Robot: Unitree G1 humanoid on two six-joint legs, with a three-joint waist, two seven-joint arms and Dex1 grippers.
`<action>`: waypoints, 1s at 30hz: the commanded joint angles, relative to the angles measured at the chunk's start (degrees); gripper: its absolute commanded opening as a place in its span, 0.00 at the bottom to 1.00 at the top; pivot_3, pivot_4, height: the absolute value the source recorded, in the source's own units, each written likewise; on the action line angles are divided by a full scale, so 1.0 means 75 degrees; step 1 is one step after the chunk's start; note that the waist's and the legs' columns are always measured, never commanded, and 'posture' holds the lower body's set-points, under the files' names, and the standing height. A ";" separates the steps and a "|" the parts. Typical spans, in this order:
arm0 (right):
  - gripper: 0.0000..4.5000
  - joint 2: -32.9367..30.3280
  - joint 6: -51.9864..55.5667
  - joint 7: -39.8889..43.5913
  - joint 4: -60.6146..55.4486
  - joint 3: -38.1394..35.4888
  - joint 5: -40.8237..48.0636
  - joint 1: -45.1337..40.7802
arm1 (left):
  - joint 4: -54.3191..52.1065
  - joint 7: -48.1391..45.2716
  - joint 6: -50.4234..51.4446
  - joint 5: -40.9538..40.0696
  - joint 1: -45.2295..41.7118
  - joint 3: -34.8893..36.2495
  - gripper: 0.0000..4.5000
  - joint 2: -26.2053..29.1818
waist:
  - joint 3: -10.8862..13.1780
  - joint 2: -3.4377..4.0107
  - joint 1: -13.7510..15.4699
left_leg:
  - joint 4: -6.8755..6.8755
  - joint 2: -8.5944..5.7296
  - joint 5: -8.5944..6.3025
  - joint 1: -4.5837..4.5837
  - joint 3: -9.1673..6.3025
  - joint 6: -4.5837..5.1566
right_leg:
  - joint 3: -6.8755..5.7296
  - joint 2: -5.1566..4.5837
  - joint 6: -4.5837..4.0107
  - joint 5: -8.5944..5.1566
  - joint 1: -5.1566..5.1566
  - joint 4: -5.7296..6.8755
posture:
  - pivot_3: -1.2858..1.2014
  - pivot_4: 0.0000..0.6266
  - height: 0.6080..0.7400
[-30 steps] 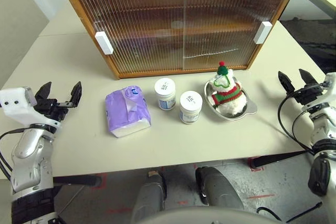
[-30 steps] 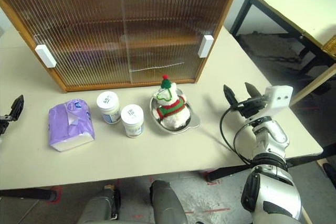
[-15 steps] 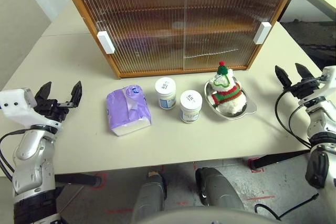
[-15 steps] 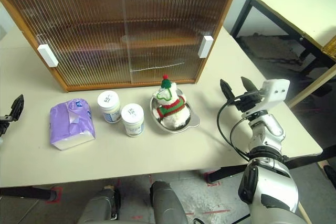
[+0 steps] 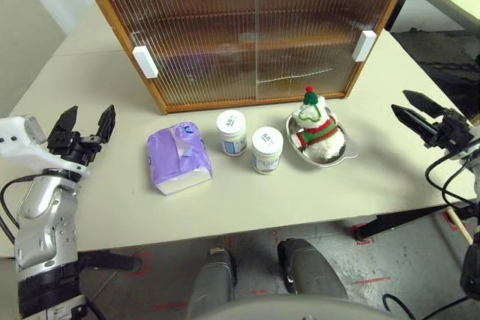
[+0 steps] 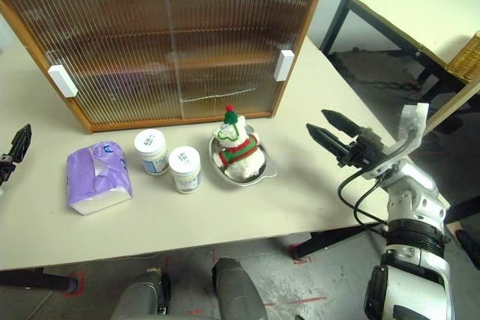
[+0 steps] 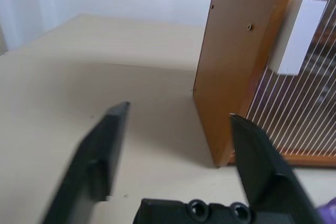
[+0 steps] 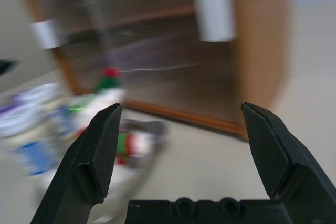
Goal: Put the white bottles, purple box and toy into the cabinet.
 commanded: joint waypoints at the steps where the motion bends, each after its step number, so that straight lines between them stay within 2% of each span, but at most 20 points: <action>1: 1.00 -0.0033 0.0405 0.0246 -0.0774 0.0355 0.0111 -0.0078 | 0.0021 -0.0033 0.0327 0.0024 -0.0288 -0.0054 0.56 0.0304 | 0.0003 -0.0004 -0.0033 | 0.0000 0.0005 0.0003 0.0001 -0.0004 0.0000 | 0.0000 0.0005 0.0007 -0.0004 0.0000 0.0001 | 0.43 0.19 1.00; 5: 1.00 0.0218 0.0465 0.0243 -0.1025 0.0478 0.0130 -0.0348 | 0.0137 0.0035 0.0550 0.0334 -0.0500 -0.0230 0.22 0.0612 | 0.0000 -0.0004 -0.0036 | 0.0001 0.0038 0.0011 0.0008 -0.0007 -0.0001 | 0.0000 0.0041 0.0003 -0.0002 0.0003 0.0001 | 0.44 0.17 1.00; 8: 1.00 0.0341 0.0582 0.0381 -0.1235 0.0765 0.0065 -0.0472 | -0.0091 0.0403 0.0868 0.0381 -0.0739 -0.0272 0.01 0.0564 | -0.0001 -0.0003 -0.0034 | 0.0000 0.0040 0.0011 0.0013 -0.0004 -0.0001 | -0.0001 0.0057 -0.0006 0.0003 0.0003 0.0001 | 0.44 0.17 1.00; 17: 1.00 0.0650 0.0995 0.0465 -0.2079 0.1226 0.0233 -0.0574 | -0.0511 0.0667 0.1044 0.0622 -0.0862 -0.0517 0.01 0.0393 | 0.0012 -0.0011 0.0050 | 0.0000 0.0047 0.0014 0.0013 -0.0003 -0.0022 | 0.0001 0.0110 -0.0032 0.0007 -0.0003 -0.0004 | 0.45 0.22 1.00; 30: 1.00 0.0877 0.1373 0.0082 -0.3242 0.1337 0.0565 -0.0077 | 0.0280 -0.0132 0.0852 0.0881 -0.1929 -0.1074 0.01 0.0711 | 0.0011 -0.0012 0.0156 | -0.0003 0.0054 0.0012 0.0012 -0.0010 -0.0030 | 0.0005 0.0122 -0.0048 0.0012 -0.0012 -0.0003 | 0.44 0.19 1.00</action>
